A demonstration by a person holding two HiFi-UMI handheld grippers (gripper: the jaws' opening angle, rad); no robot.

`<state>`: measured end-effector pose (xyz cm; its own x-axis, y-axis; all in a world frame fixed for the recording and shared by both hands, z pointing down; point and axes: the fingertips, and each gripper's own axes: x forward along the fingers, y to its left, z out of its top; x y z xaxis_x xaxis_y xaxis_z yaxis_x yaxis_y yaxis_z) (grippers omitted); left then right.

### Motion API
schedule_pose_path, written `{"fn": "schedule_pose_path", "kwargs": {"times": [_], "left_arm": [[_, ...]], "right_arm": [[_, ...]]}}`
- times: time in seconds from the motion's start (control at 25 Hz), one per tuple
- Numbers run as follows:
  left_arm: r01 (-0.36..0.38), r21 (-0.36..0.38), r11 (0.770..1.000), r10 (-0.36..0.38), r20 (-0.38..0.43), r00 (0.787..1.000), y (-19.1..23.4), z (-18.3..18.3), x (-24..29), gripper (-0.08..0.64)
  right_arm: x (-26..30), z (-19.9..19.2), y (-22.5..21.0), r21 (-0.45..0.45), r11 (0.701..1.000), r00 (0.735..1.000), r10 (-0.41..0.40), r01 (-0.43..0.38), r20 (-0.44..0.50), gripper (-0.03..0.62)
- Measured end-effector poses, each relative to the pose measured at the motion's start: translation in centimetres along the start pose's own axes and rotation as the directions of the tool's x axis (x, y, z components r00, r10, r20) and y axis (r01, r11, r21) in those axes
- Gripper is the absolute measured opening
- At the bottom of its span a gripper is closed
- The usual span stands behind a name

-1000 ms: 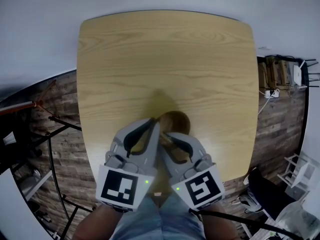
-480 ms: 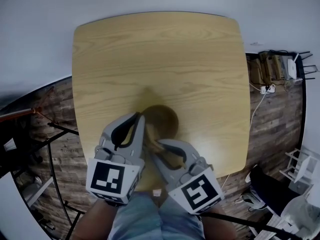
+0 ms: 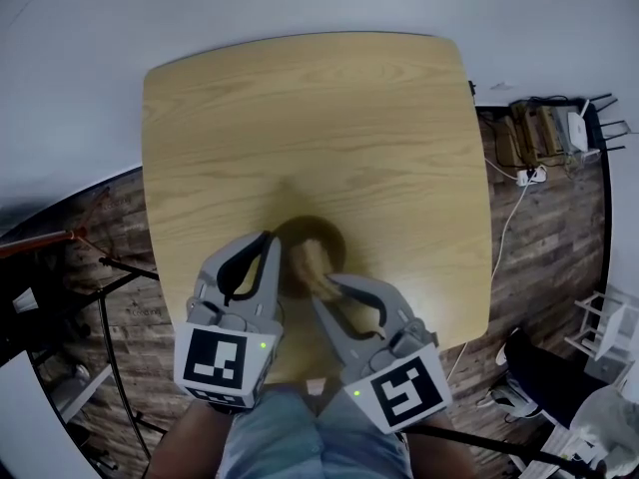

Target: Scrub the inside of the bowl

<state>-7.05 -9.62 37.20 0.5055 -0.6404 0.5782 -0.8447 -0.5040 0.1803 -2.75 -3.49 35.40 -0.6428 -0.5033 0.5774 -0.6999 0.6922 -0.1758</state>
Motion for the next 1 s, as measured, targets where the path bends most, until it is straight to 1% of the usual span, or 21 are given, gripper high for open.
{"fn": "schedule_pose_path", "kwargs": {"times": [0.28,0.52,0.64,0.76,0.88,1.0], "left_arm": [[0.031,-0.018,0.999,-0.031,-0.013,0.999,-0.5,-0.5,0.1,0.034],[0.039,-0.017,0.999,-0.039,-0.014,0.999,-0.3,-0.5,-0.1,0.034],[0.042,-0.005,0.999,-0.042,-0.009,0.999,0.1,-0.4,-0.1,0.034],[0.041,0.000,0.999,-0.041,-0.010,0.999,0.1,-0.4,0.0,0.034],[0.039,-0.003,0.999,-0.039,-0.014,0.999,0.1,-0.6,0.0,0.034],[0.041,-0.003,0.999,-0.041,-0.012,0.999,0.2,-0.7,0.0,0.034]], "right_arm": [[1.0,0.0,-1.5,-0.056,0.996,0.998,-0.068,0.067,-0.014,0.063],[1.8,-1.0,-2.2,-0.086,0.991,0.993,-0.104,0.098,-0.062,0.063],[2.2,-1.4,-2.2,-0.067,0.992,0.991,-0.111,0.105,-0.081,0.061],[2.5,-1.9,-2.1,-0.036,0.995,0.990,-0.101,0.097,-0.100,0.061],[2.6,-2.5,-1.6,0.010,0.997,0.991,-0.073,0.075,-0.116,0.061],[2.7,-3.0,-0.8,0.077,0.996,0.991,-0.034,0.044,-0.126,0.061]]}}
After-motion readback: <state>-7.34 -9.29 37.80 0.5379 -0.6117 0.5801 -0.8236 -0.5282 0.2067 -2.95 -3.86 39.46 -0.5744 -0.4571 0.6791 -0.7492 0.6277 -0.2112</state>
